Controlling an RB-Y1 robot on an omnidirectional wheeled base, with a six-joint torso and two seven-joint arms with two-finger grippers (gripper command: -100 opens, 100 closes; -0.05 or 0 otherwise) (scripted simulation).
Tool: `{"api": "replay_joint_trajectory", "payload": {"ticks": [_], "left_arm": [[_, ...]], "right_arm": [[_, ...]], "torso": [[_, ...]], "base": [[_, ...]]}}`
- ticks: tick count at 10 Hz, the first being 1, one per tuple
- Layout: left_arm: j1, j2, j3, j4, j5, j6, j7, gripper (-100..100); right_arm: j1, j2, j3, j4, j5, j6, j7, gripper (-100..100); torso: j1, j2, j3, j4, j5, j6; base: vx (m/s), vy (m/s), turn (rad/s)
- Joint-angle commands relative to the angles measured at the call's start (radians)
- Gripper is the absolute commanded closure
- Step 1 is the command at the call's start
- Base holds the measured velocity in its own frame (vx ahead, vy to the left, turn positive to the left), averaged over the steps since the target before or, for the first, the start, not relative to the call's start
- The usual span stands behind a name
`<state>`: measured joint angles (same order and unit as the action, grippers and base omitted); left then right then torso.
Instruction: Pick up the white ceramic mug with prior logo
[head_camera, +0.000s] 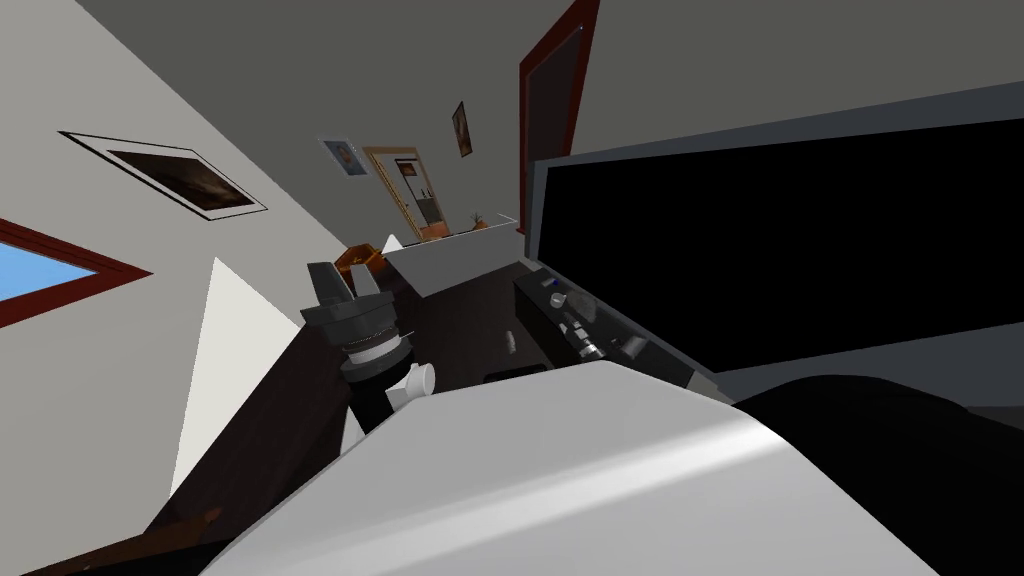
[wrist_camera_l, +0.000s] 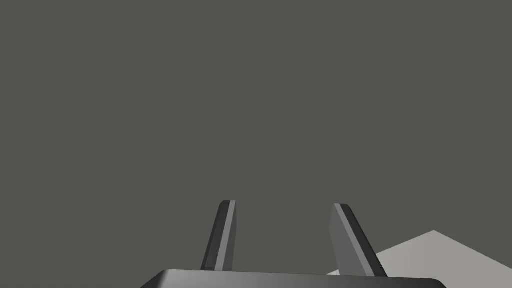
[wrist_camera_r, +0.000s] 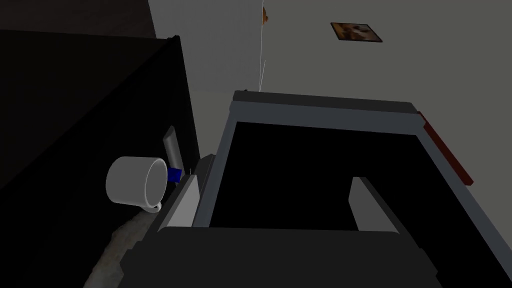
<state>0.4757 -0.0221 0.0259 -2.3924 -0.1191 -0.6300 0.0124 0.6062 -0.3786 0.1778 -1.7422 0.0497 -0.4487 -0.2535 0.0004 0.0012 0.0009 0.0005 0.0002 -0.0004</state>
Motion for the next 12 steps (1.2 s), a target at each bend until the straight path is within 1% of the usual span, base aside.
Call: {"api": "replay_joint_trajectory", "payload": {"ticks": [1,2,3,4,5,6,7,8,9,10,11,12], "left_arm": [[0.0,0.0,0.0,0.0,0.0,0.0,0.0,0],[0.0,0.0,0.0,0.0,0.0,0.0,0.0,0],[0.0,0.0,0.0,0.0,0.0,0.0,0.0,0],[0.0,0.0,0.0,0.0,0.0,0.0,0.0,0],[0.0,0.0,0.0,0.0,0.0,0.0,0.0,0],[0.0,0.0,0.0,0.0,0.0,0.0,0.0,0],[0.0,0.0,0.0,0.0,0.0,0.0,0.0,0],[0.0,0.0,0.0,0.0,0.0,0.0,0.0,0],[0.0,0.0,0.0,0.0,0.0,0.0,0.0,0],[0.0,0.0,0.0,0.0,0.0,0.0,0.0,0],[0.0,0.0,0.0,0.0,0.0,0.0,0.0,0],[0.0,0.0,0.0,0.0,0.0,0.0,0.0,0]], "right_arm": [[0.0,-0.003,0.013,0.05,0.009,-0.008,0.001,-100],[0.0,-0.003,0.013,0.055,0.009,-0.008,0.001,-100],[0.009,-0.029,0.032,0.101,0.02,-0.008,-0.005,-100],[0.009,-0.029,0.032,0.116,0.02,-0.008,-0.005,-100],[0.016,-0.056,0.052,0.155,0.032,-0.009,-0.011,-100],[0.016,-0.056,0.052,0.177,0.032,-0.009,-0.011,-100],[0.022,-0.084,0.072,0.215,0.044,-0.01,-0.015,-100],[0.022,-0.084,0.072,0.239,0.044,-0.01,-0.015,-100],[0.027,-0.114,0.092,0.28,0.055,-0.01,-0.019,-100],[0.027,-0.114,0.092,0.302,0.055,-0.01,-0.019,-100],[0.03,-0.144,0.113,0.331,0.067,-0.01,-0.022,-100],[0.03,-0.144,0.113,0.365,0.067,-0.01,-0.022,-100]], "torso": [[0.0,0.0,0.0,0.0,0.0,0.0],[0.0,0.0,0.0,0.0,0.0,0.001],[-0.001,-0.001,0.0,0.0,0.0,0.001],[0.0,-0.001,0.0,0.0,0.0,0.0],[-0.001,-0.001,0.0,0.0,0.0,0.001],[0.0,-0.001,0.0,0.0,0.0,0.0],[0.0,-0.001,0.0,0.0,0.0,0.001],[0.0,-0.001,0.0,0.0,0.0,0.0],[0.0,-0.001,-0.001,0.0,0.0,0.001],[0.0,-0.001,-0.001,0.0,0.0,0.0],[0.0,-0.002,-0.001,0.0,0.0,0.001],[0.0,-0.002,-0.001,0.0,0.0,0.0]], "base": [[-0.016,0.01,0.08],[-0.005,0.003,-0.04],[-0.009,0.015,0.176],[-0.01,0.011,0.116],[-0.008,0.02,0.167],[-0.006,0.016,0.107],[-0.006,0.024,0.2],[-0.002,0.017,0.102],[0.004,0.023,0.239],[0.008,0.012,0.115],[0.012,0.02,0.228],[0.012,0.012,0.117]]}}
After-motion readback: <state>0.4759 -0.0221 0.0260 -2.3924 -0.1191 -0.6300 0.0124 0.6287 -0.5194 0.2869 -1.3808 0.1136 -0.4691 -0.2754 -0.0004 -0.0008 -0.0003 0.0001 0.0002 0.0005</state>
